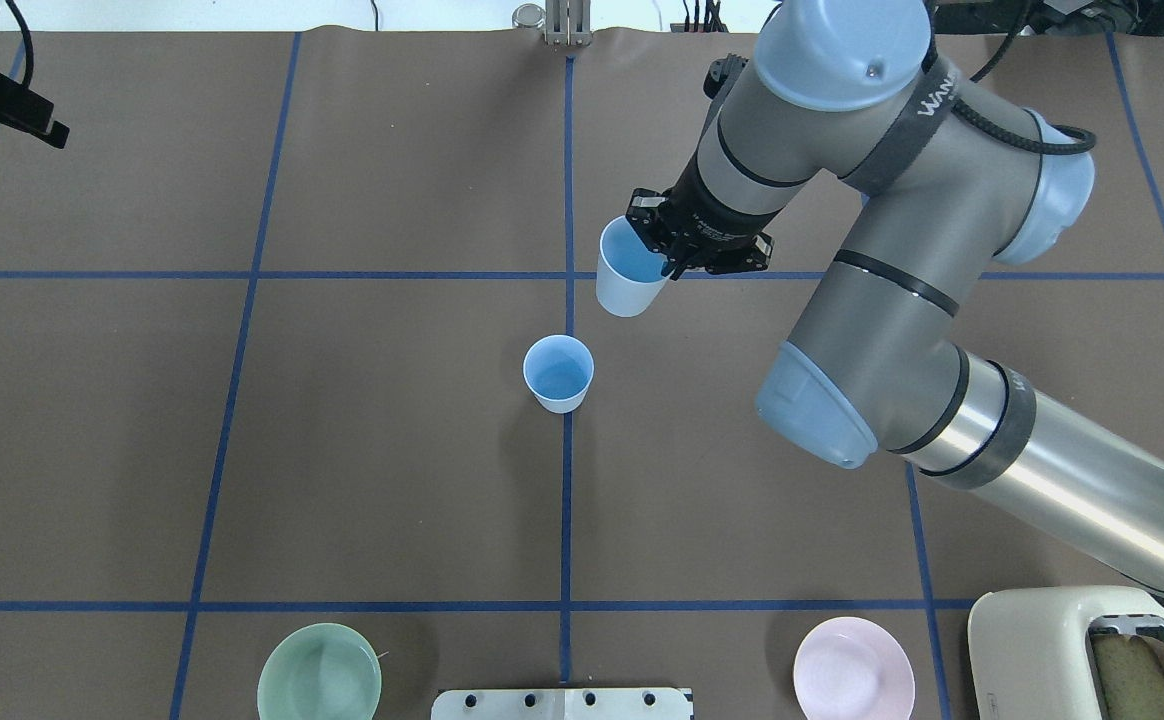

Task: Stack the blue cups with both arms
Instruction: 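Release and withdraw the left gripper while the right brings its cup above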

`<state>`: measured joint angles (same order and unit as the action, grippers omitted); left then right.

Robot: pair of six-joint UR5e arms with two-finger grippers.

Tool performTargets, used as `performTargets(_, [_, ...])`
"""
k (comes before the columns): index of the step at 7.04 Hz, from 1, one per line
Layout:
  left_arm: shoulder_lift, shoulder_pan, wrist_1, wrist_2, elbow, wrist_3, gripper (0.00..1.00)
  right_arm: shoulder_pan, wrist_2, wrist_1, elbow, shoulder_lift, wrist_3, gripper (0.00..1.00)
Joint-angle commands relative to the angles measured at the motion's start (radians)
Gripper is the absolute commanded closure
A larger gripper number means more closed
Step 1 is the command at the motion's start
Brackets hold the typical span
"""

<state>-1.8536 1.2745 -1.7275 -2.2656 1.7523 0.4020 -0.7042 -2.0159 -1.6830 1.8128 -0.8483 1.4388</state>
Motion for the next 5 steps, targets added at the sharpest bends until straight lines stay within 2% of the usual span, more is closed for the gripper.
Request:
performTargets(1, [0.063,0.069,-0.033,-0.003,-0.008,-0.055,0.02,0.061,0.055,-0.007,-0.05,0.073,0.063,1.0])
performTargets(5, [0.2,0.086,-0.245,-0.031,-0.011,-0.008,0.02,0.089,0.063,-0.007,-0.061,0.081,0.068,1.0])
